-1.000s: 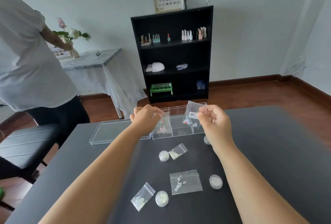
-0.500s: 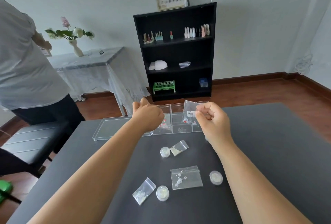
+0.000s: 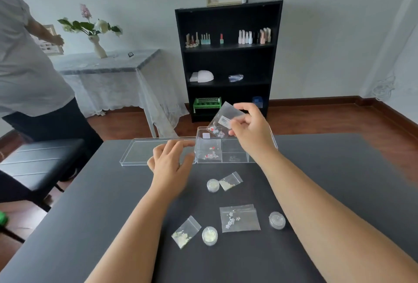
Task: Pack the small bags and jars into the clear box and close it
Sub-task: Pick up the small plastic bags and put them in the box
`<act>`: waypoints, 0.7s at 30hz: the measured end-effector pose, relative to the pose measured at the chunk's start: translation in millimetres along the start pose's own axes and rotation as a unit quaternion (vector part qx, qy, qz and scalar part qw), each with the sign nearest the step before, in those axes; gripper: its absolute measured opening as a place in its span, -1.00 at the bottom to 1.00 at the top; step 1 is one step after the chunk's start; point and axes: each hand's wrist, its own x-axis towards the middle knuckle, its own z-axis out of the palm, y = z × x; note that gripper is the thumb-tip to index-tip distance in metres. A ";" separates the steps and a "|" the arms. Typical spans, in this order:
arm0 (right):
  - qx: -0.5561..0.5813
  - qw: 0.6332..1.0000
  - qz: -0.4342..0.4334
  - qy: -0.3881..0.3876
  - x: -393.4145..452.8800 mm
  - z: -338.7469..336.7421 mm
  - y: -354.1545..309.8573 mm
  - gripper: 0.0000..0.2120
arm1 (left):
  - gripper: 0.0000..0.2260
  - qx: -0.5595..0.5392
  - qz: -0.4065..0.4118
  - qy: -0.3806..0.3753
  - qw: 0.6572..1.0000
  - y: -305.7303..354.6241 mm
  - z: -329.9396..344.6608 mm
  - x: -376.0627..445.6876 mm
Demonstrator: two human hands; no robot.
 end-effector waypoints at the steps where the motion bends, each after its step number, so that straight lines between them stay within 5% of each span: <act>1: -0.022 0.999 -0.005 -0.022 7.7 7.3 -2.3 -0.71 | -0.73 0.011 -0.003 -0.011 1.000 -3.4 0.0 -3.4; 7: -0.172 0.970 -0.004 -0.173 30.1 38.9 2.7 -0.71 | -0.64 0.092 0.051 -0.058 0.993 -4.8 7.2 -8.3; 13: -0.185 0.974 -0.012 -0.130 40.2 40.1 10.3 -0.69 | -0.62 0.106 0.047 -0.058 0.992 -3.8 9.7 -7.5; 21: -0.294 0.930 -0.007 -0.219 33.5 44.0 20.0 -0.74 | -0.61 0.083 0.050 -0.071 0.993 -7.9 5.8 -6.8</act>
